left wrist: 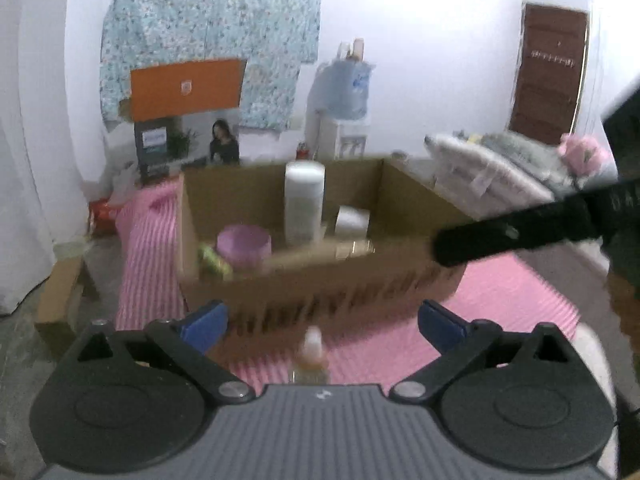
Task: Organize rigid objects
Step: 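Move the right tool to the dropper bottle and close on it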
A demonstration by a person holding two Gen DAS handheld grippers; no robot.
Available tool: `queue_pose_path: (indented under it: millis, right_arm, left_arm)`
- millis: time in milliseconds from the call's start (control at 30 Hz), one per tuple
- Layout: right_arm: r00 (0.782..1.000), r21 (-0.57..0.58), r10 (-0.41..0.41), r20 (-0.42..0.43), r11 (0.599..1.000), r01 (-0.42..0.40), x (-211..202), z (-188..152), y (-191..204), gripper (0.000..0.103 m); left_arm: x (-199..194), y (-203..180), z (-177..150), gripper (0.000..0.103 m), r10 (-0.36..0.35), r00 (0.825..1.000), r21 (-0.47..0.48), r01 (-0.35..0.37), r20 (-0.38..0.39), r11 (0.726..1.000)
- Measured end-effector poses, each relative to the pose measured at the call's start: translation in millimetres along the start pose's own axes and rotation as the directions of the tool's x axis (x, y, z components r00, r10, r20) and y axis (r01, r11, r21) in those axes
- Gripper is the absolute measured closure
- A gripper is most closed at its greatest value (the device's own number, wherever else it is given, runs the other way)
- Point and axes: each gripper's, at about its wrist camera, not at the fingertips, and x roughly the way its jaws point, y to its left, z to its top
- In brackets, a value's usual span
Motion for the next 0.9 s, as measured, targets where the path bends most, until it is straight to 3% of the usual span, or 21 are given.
queue_pose_path:
  millis: [100,200,367,500,667,900]
  right_arm:
    - [0.996,-0.049,-0.006,-0.086,0.999,0.001,37.1,-9.7,13.2,0.051]
    - [0.987,-0.117,-0.038,-0.155,0.993,0.020,70.5,-18.1,27.3,0.056]
    - [0.974,-0.199,-0.093,-0.209,0.979,0.051,104.9,-24.8,40.5,0.066]
    - [0.966,-0.211,-0.102,-0.236,0.976,0.052,120.8,-24.4,41.1,0.074]
    - [0.964,-0.243,-0.124,-0.236,0.968,0.065,129.3,-24.3,40.9,0.074]
    - [0.963,-0.251,-0.128,-0.235,0.966,0.067,119.6,-24.7,42.4,0.076]
  left_arm:
    - [23.3,-4.6,-24.7,0.006,0.032,0.998,0.019,-0.031,-0.046,0.999]
    - [38.0,-2.0,-38.6,0.012,0.018,0.998,-0.002,-0.018,-0.063,1.000]
    - [54.3,3.2,-49.5,0.033,0.038,0.997,0.002,-0.038,-0.069,0.999]
    - [64.4,3.6,-52.9,0.040,0.047,0.996,0.028,-0.045,-0.070,0.999]
    - [73.1,2.1,-58.6,0.069,0.055,0.995,0.022,-0.054,-0.083,0.998]
    - [67.3,-6.4,-56.1,0.070,0.063,0.996,0.051,-0.060,-0.062,0.997]
